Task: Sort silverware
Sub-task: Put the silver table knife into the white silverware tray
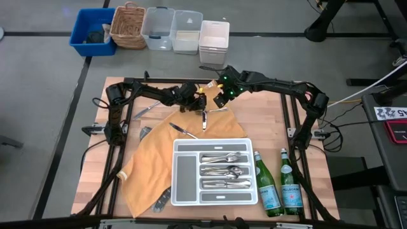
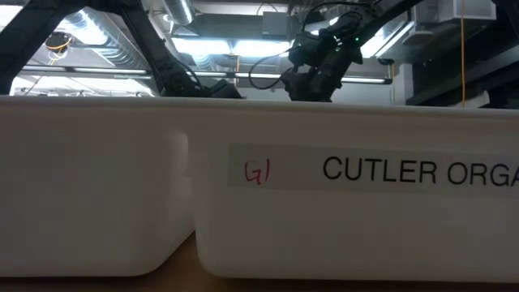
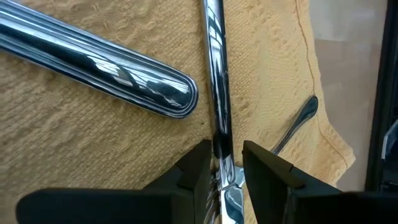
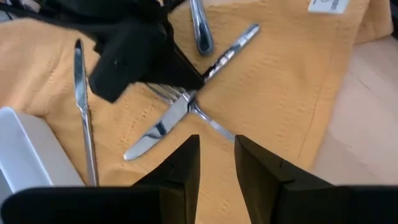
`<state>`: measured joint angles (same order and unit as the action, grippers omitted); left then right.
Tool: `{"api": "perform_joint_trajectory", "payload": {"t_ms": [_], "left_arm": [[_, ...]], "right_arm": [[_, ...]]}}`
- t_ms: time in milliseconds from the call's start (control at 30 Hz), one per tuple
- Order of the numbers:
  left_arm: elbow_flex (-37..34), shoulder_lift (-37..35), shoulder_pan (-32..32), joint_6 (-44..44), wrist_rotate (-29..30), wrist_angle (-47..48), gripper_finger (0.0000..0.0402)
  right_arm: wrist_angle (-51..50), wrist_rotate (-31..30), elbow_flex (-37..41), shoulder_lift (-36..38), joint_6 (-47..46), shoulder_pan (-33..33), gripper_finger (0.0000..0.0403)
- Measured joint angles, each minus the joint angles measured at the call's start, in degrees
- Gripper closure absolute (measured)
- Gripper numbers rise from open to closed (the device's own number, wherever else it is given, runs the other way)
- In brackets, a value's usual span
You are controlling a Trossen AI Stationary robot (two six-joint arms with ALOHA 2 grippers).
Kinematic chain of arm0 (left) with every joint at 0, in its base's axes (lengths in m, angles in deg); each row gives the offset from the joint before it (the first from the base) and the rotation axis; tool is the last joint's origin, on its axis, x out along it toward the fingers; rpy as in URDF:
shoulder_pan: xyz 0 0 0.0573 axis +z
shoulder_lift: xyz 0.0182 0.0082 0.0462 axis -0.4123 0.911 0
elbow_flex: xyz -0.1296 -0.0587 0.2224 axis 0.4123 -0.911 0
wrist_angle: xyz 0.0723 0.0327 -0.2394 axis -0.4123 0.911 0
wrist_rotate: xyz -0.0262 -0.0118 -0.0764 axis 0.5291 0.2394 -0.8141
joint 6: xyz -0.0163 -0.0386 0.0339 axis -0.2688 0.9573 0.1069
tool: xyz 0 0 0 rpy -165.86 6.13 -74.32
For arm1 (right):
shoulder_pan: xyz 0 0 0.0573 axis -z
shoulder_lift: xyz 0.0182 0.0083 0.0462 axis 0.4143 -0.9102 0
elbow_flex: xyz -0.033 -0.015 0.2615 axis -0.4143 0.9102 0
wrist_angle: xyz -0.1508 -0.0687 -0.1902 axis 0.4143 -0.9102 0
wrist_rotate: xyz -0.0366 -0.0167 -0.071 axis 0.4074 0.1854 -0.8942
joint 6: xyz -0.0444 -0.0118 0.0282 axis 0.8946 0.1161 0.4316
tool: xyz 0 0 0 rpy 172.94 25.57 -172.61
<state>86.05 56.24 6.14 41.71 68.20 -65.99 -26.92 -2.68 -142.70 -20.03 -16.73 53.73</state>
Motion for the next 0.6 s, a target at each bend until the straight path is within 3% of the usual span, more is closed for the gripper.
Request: {"api": "perform_joint_trajectory", "payload": {"t_ms": [367, 600], "left_arm": [[0.0, 0.0, 1.4, -2.0, -2.2, 3.0, 0.0314], [-0.1, -3.2, 4.1, -4.6, -3.2, 11.7, 0.0314]], "right_arm": [[-6.0, 0.0, 0.0, 0.0, 4.2, 0.0, 0.0302], [-8.0, 0.0, 0.0, 0.0, 4.5, 0.0, 0.0302]]}}
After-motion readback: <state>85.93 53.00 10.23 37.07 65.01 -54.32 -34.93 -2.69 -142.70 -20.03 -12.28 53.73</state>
